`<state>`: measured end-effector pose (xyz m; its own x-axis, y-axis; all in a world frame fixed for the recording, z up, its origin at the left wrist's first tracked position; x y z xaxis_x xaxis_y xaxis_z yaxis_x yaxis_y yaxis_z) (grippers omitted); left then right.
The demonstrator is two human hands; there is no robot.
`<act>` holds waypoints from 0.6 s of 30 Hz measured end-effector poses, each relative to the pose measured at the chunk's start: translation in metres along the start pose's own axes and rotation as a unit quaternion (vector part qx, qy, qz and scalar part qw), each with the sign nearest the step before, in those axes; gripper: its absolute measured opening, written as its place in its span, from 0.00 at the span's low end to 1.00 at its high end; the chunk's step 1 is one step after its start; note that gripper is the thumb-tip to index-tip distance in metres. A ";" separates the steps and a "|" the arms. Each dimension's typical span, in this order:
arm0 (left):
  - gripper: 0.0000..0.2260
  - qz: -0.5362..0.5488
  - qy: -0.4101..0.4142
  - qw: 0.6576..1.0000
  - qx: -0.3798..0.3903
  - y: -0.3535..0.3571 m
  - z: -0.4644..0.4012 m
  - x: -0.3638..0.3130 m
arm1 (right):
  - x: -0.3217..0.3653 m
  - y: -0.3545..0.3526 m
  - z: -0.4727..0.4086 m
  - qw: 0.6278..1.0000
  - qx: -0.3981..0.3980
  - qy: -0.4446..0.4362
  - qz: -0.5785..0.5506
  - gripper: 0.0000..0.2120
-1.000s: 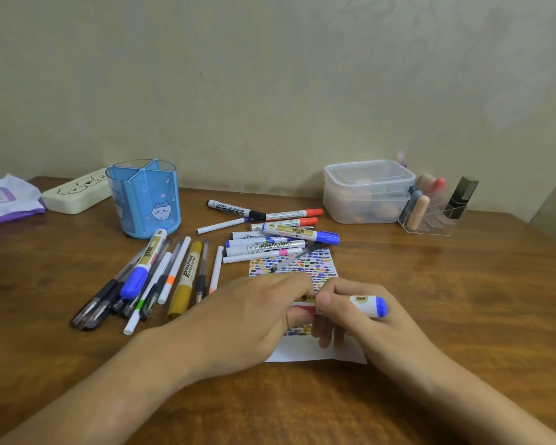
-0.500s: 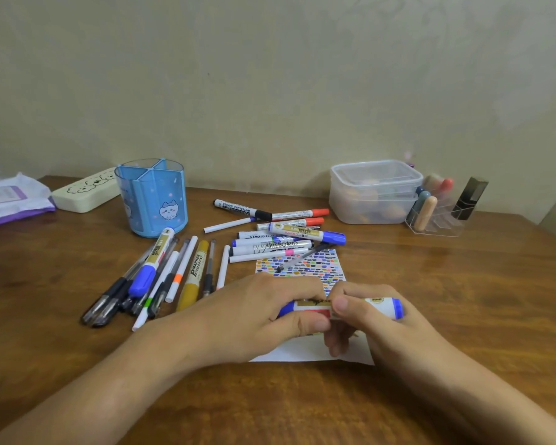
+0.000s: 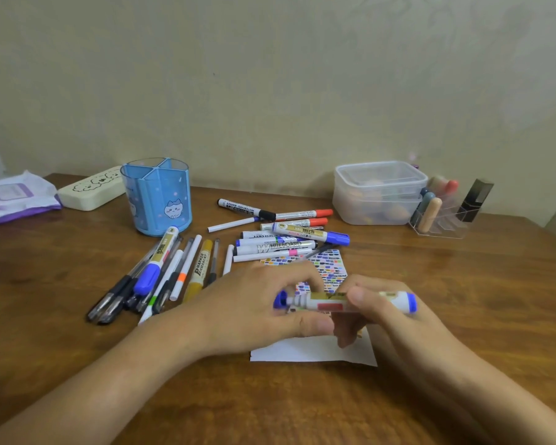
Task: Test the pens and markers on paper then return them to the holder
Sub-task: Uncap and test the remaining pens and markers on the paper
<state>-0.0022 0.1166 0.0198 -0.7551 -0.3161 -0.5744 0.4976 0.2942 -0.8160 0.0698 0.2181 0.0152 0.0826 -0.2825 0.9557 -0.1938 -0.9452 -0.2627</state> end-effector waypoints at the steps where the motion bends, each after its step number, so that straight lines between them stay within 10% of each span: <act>1: 0.21 0.009 -0.013 1.000 -0.002 -0.005 0.000 0.006 | -0.002 -0.006 -0.003 1.000 -0.014 0.011 -0.012 0.21; 9: 0.32 -0.110 -0.102 0.983 0.108 -0.016 0.012 0.057 | -0.009 -0.056 -0.010 0.972 -0.101 0.029 -0.208 0.23; 18: 0.32 -0.174 -0.077 0.972 0.139 0.000 0.009 0.060 | -0.020 -0.062 -0.008 0.969 -0.166 0.044 -0.180 0.07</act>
<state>-0.0434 0.0893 -0.0146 -0.8358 -0.4906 -0.2465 0.3363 -0.1024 -0.9362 0.0725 0.2839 0.0135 0.1216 0.0845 0.9890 -0.4723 -0.8714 0.1325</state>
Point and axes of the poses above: each hand's wrist, its own z-axis away from the middle knuckle, its own y-axis out of the palm, x = y × z, the point moved 10 cm from there along -z, towards the middle knuckle
